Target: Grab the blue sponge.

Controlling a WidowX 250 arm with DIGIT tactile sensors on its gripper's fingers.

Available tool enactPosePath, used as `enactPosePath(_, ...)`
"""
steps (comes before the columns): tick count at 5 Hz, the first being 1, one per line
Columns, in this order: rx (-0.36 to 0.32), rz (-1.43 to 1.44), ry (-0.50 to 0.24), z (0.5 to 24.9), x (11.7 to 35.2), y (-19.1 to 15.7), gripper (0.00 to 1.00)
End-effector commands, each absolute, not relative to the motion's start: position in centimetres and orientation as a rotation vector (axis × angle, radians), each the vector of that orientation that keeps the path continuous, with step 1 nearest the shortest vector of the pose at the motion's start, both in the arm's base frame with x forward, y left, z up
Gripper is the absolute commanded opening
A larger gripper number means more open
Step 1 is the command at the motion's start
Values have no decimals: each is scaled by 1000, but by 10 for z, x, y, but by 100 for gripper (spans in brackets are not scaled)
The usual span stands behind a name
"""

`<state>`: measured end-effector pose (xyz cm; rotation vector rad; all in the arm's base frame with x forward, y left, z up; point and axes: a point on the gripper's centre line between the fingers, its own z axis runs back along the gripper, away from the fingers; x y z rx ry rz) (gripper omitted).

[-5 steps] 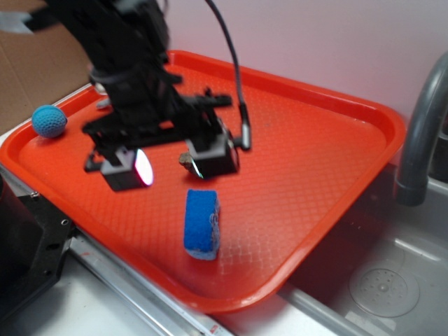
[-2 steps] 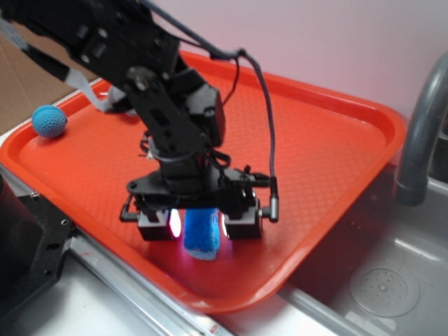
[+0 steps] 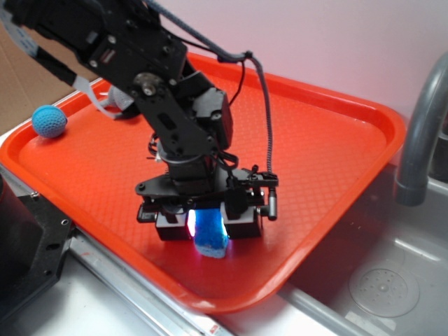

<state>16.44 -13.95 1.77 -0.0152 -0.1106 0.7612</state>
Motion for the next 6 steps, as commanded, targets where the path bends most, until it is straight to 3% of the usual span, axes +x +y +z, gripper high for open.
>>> enactPosePath(1,-90,603,-111,80,179,-109,0)
enactPosePath(2,-126,450,-113,122,187,-89,0)
enactPosePath(4,-177,234,-127,176,194,-46,0)
enactPosePath(6,-153,172,-166,195,199,-20,0)
